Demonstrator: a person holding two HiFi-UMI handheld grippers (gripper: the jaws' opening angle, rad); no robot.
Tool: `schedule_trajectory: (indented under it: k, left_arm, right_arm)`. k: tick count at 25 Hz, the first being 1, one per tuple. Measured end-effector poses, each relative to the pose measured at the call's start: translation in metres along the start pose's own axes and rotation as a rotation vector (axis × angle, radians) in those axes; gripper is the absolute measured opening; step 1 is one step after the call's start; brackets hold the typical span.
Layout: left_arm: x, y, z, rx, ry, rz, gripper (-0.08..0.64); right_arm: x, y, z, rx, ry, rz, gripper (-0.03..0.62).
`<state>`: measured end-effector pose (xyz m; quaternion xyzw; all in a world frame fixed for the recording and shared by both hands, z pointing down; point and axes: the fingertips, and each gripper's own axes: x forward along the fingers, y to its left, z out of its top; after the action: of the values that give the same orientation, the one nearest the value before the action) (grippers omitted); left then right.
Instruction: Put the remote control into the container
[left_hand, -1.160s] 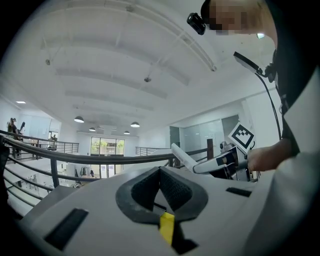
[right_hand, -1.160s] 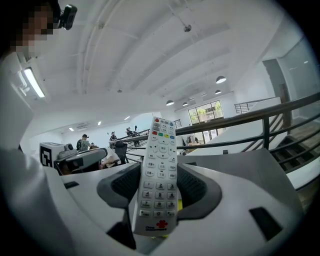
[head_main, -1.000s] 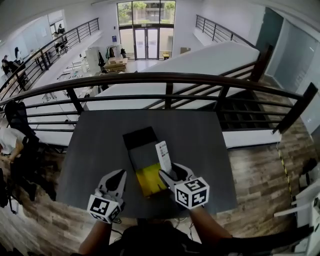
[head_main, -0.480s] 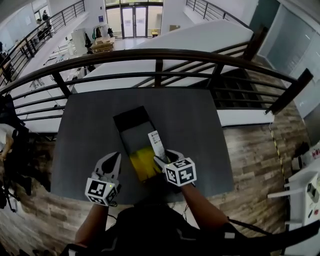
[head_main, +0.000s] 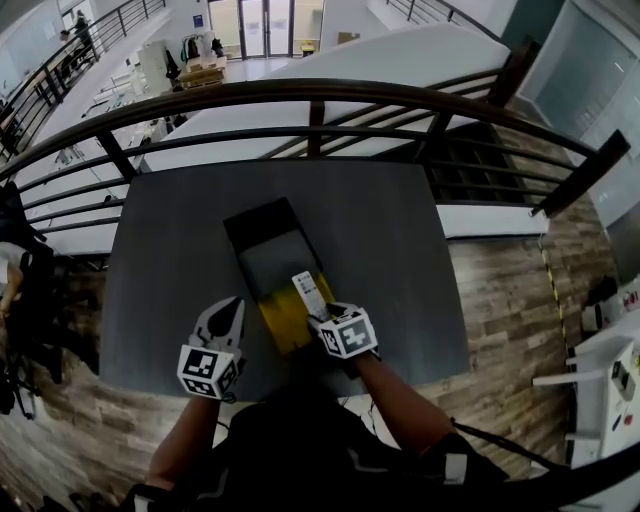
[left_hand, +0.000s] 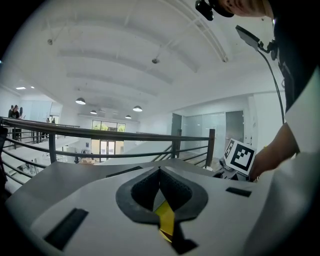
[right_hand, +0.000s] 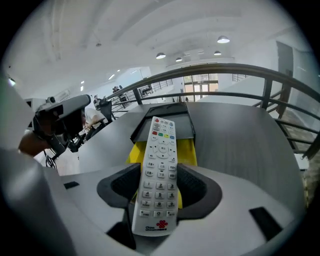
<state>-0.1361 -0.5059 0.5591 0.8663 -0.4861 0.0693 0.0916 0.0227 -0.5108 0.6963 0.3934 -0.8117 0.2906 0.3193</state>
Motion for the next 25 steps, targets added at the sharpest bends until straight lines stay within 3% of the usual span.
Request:
schedule_trajectory:
  k: [7, 12, 16, 19, 25]
  left_arm:
    - [0.005, 0.006, -0.006, -0.001, 0.01, -0.013, 0.005]
    - [0.013, 0.003, -0.006, -0.009, 0.01, -0.014, 0.005]
    - [0.015, 0.006, -0.005, -0.015, 0.007, -0.01, 0.005]
    - [0.014, 0.006, -0.006, -0.023, 0.005, -0.003, 0.005]
    - [0.014, 0.013, -0.003, -0.025, 0.006, 0.016, 0.005]
  right_arm:
    - [0.024, -0.014, -0.031, -0.003, 0.174, -0.069, 0.23]
    - [0.036, 0.004, -0.027, 0.023, 0.202, 0.046, 0.23]
    - [0.037, -0.014, -0.029, -0.019, 0.29, -0.039, 0.23]
    - [0.027, -0.046, -0.042, -0.057, 0.404, -0.186, 0.23]
    - [0.043, -0.05, -0.031, -0.068, 0.404, -0.188, 0.23]
